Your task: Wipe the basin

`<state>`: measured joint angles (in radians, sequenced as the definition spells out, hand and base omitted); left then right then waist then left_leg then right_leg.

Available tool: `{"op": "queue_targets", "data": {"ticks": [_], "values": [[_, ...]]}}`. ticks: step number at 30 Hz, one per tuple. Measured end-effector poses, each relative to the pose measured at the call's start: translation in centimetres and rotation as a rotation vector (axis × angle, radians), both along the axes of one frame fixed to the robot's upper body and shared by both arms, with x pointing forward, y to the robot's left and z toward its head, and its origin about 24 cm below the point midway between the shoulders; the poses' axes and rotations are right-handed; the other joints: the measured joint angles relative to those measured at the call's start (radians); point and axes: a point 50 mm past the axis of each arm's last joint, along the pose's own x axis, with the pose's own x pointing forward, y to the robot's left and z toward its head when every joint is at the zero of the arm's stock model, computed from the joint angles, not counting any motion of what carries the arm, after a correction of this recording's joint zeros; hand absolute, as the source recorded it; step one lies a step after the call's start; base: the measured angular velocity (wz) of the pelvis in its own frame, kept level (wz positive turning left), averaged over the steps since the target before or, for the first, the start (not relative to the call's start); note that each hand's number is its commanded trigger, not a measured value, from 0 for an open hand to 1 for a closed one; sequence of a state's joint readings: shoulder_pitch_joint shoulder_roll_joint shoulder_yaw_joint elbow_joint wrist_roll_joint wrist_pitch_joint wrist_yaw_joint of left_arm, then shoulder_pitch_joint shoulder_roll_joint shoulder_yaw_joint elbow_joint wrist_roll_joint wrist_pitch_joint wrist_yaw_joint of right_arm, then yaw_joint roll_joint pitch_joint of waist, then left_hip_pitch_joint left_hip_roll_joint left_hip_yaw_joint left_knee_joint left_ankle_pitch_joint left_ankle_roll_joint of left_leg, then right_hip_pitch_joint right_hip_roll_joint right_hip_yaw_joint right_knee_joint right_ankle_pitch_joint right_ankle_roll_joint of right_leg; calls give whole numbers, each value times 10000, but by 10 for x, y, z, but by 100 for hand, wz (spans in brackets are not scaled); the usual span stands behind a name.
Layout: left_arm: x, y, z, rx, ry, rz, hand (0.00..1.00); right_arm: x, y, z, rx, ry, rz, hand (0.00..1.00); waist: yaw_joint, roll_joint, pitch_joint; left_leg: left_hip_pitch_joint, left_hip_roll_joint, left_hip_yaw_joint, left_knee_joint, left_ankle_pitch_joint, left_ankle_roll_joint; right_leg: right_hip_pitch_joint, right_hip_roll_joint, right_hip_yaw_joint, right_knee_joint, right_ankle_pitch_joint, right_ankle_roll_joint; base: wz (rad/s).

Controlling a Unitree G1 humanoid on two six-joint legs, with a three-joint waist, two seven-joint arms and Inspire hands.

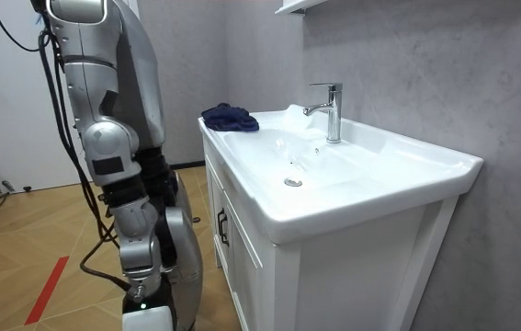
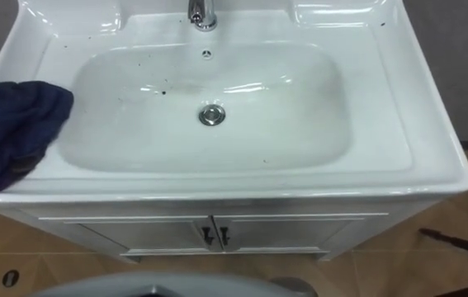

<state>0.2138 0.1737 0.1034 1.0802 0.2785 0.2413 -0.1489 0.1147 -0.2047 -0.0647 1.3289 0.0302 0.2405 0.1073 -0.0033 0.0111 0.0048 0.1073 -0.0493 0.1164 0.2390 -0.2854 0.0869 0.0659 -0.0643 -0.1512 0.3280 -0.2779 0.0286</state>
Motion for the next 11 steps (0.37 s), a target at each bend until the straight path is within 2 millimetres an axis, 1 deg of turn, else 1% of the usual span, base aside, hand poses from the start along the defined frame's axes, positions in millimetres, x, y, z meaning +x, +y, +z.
{"op": "queue_targets", "data": {"ticks": [5, 11], "values": [[2, -1, 0, -100, 111, -417, 0, -1, 1, 0, 143, 8, -17, 0, -62, -2, 1, -27, -14, 3, 87, -17, 26, -9, -35, -6, -5, -2, 1, 0], [0, -2, 0, -244, 320, -412, 0, 1, 2, 0, 214, -31, -12, 0, -184, -5, -1, -126, -18, 94, 200, -44, 49, -135, -53, 55, 4, -20, 2, -4]]}}
